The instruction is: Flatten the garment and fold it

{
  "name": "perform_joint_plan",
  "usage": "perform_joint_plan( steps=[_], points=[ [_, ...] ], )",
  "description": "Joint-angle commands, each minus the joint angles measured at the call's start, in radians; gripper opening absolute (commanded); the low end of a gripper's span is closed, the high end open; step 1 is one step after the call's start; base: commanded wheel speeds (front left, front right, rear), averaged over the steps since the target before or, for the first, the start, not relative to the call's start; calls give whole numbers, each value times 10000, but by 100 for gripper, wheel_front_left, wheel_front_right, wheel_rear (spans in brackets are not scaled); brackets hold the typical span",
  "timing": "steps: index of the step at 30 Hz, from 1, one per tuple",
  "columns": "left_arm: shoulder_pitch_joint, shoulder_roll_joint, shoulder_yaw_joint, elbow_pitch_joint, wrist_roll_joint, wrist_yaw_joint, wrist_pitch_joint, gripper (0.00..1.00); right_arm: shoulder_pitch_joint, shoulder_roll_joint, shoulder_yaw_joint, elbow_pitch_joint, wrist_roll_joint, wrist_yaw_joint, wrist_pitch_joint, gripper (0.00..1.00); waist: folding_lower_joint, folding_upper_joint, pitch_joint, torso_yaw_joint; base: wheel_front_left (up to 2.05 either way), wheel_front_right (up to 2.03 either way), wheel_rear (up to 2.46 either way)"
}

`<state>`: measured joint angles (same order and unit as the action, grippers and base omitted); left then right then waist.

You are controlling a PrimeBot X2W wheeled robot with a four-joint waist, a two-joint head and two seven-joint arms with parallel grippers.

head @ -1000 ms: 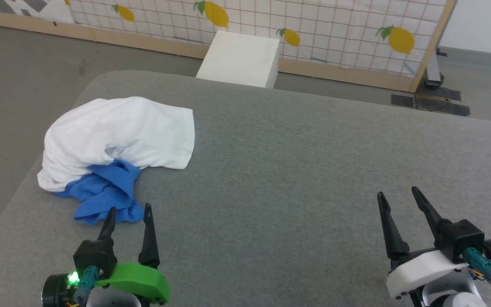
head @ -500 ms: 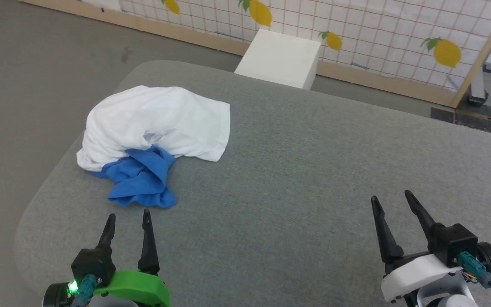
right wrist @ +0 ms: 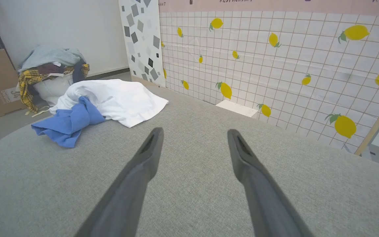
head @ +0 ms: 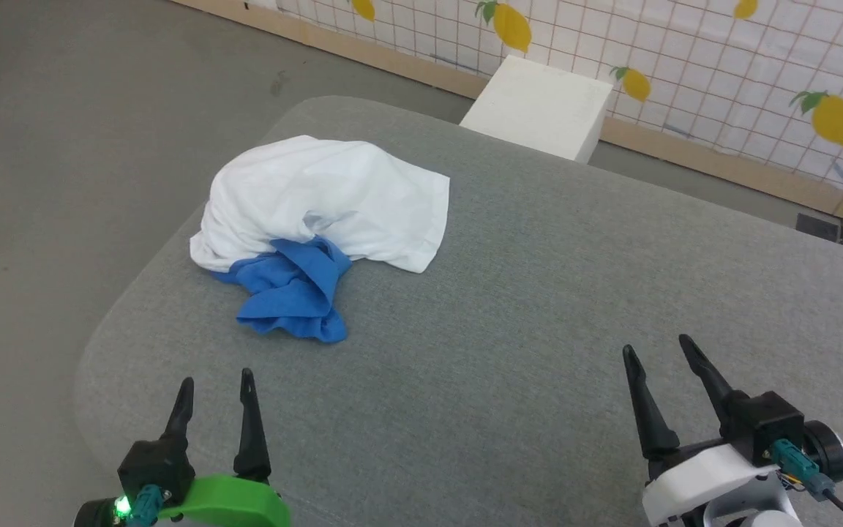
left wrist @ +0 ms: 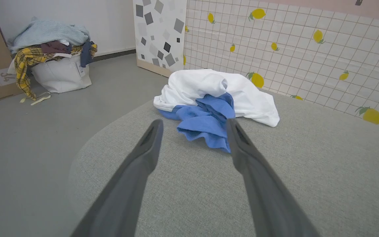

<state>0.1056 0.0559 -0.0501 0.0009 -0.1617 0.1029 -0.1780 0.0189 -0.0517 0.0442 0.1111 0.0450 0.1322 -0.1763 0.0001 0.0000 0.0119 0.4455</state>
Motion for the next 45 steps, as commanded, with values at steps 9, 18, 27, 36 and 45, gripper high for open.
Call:
perform_joint_plan(
  steps=[9, 18, 27, 36, 45],
  points=[
    [273, -44, -76, 100, -250, 120, -261, 100, -105, 10, 153, 204, 71, -12, -275, 100, -1, 0, -116, 436, 0, 0, 0],
    [317, -48, -136, 146, -393, 191, -447, 100, -145, 11, 111, 299, 19, -13, -463, 100, -1, 0, -94, 825, 0, 0, 0],
    [452, -52, -152, 131, -559, 288, -629, 100, -239, 13, 70, 378, 32, -14, -645, 100, -1, 0, 20, 1213, 0, 0, 0],
    [518, -56, -161, 114, -746, 443, -816, 100, -316, 15, 75, 476, -21, -15, -833, 100, -1, 0, 80, 1521, 0, 0, 0],
    [512, -57, -211, 85, -823, 518, -837, 100, -333, 15, 120, 493, -112, -15, -855, 100, -1, 0, 91, 1394, 0, 0, 0]
  ],
)
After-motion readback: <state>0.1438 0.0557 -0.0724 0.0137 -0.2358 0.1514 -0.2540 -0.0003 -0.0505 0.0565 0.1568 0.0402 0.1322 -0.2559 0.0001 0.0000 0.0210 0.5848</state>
